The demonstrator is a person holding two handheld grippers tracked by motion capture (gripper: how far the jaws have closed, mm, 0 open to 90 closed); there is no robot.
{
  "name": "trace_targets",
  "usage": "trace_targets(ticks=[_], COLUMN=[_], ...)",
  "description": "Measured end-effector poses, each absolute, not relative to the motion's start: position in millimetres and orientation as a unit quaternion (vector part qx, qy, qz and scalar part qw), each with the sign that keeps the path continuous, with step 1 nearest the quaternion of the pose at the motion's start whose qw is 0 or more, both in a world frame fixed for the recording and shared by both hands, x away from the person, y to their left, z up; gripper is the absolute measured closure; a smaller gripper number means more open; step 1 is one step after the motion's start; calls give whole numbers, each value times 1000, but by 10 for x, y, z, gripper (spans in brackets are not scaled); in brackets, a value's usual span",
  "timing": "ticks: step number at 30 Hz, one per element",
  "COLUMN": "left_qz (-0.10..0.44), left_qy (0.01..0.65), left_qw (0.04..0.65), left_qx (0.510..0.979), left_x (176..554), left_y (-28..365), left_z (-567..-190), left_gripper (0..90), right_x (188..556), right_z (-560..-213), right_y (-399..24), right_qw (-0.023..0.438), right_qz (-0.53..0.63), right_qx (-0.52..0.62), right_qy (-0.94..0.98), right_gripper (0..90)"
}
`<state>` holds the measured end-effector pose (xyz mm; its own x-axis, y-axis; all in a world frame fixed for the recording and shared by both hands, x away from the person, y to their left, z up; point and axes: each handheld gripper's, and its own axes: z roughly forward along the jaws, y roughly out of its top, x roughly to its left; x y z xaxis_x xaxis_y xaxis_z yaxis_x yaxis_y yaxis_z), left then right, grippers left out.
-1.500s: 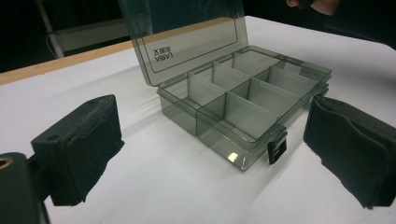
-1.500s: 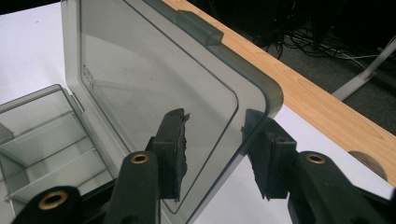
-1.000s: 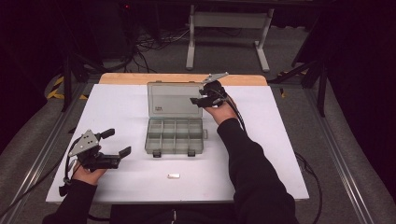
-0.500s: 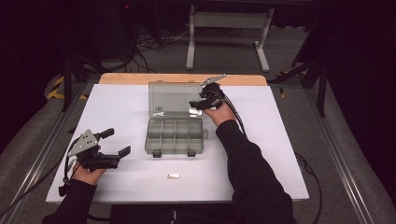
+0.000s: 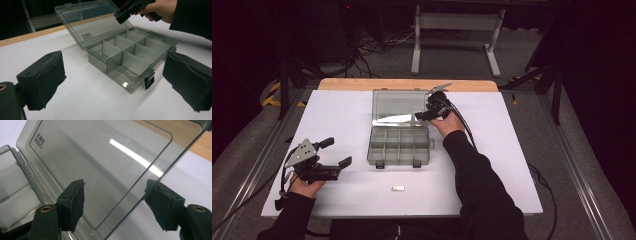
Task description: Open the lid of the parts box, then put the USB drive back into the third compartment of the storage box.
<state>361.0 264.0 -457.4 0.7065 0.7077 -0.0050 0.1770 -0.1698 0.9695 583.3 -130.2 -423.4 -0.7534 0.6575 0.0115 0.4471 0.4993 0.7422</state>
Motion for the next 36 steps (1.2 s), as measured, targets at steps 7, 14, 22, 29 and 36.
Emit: trace_targets(ticks=[7, 14, 22, 29, 36], left_qz=[234, 234, 235, 235, 238], left_qy=[304, 302, 300, 299, 295], left_qw=[566, 568, 567, 578, 576], left_qx=[730, 729, 730, 722, 725], left_x=[3619, 3634, 3653, 3678, 3706], left_y=[2633, 2616, 2597, 2582, 2546], left_z=[-4577, -4579, -4577, -4557, -4565], left_gripper=[50, 50, 50, 50, 50], right_x=[5847, 5846, 5816, 5676, 5425], right_z=[-4287, -4331, -4297, -4159, -3951], right_y=[-1327, -1354, -1402, -1445, -1473], right_qw=[128, 118, 126, 135, 145], right_qz=[376, 370, 363, 375, 395], right_qx=[329, 337, 334, 319, 289], right_qy=[857, 858, 861, 860, 860], right_gripper=[324, 321, 303, 297, 283])
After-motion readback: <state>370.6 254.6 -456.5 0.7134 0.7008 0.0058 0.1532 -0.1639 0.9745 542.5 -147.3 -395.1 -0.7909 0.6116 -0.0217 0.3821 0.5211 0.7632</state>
